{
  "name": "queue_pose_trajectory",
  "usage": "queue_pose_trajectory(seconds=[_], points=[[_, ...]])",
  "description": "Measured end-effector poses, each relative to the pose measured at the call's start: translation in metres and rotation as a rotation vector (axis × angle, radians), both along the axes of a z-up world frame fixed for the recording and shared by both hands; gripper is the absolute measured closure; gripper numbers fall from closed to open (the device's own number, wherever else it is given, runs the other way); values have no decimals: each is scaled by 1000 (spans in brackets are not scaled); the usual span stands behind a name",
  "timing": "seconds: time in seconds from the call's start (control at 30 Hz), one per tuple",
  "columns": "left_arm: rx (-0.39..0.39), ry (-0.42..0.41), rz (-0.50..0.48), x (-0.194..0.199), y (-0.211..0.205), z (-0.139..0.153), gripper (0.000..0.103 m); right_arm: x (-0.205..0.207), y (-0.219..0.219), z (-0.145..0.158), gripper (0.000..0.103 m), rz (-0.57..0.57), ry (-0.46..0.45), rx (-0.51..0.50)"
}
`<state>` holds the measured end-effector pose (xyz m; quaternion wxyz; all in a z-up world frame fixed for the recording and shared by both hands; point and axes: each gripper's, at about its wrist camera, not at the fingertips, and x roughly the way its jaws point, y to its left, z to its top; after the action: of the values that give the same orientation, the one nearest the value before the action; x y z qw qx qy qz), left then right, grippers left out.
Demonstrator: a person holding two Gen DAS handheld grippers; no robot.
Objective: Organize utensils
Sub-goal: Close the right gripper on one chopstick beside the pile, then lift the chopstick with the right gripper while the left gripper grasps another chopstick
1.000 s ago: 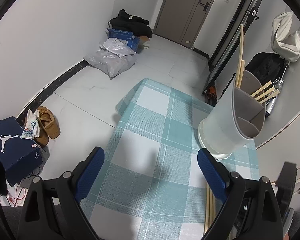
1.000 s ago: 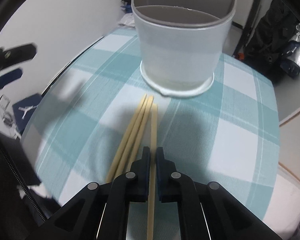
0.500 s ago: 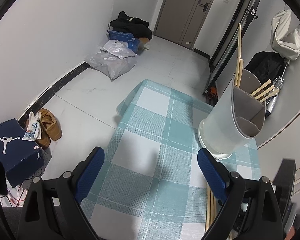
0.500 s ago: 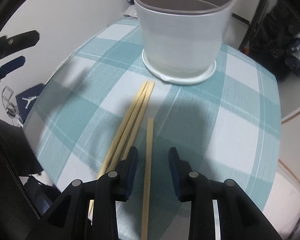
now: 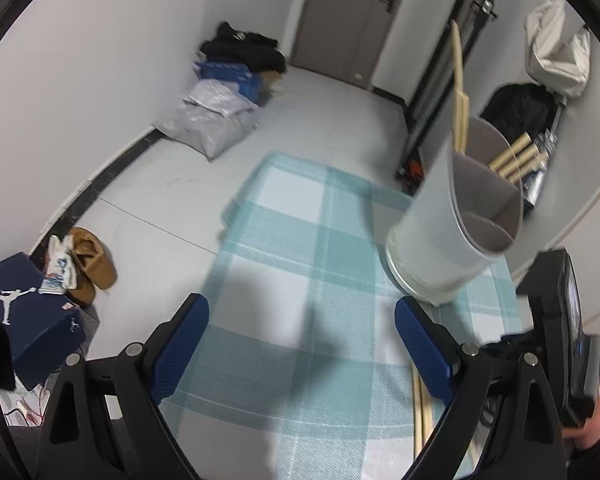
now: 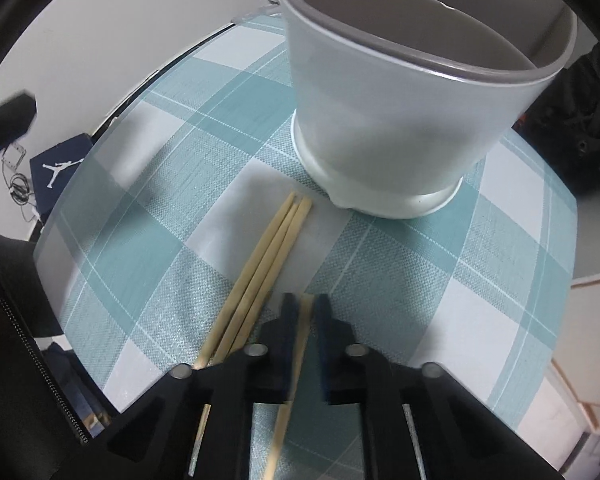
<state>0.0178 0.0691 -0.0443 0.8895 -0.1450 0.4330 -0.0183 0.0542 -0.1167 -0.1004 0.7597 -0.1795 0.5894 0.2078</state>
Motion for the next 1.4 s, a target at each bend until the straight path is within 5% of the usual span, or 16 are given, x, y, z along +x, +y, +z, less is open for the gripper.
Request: queue_pose_trajectory(seconds=[0.2, 0.43, 0.8, 1.1, 1.4], points=[[84, 62, -140, -1, -34, -7, 11, 4, -25, 6, 98, -103, 4, 117], [89, 163, -277, -3, -67, -24, 11, 14, -98, 13, 98, -400, 60, 438], [198, 308, -299, -1, -96, -55, 11, 12, -178, -4, 98, -647, 150, 739], [239, 315, -272, -1, -99, -55, 10, 7, -167, 10, 98, -611, 95, 744], [235, 296, -210, 33, -101, -58, 11, -2, -141, 27, 98, -474, -54, 646]])
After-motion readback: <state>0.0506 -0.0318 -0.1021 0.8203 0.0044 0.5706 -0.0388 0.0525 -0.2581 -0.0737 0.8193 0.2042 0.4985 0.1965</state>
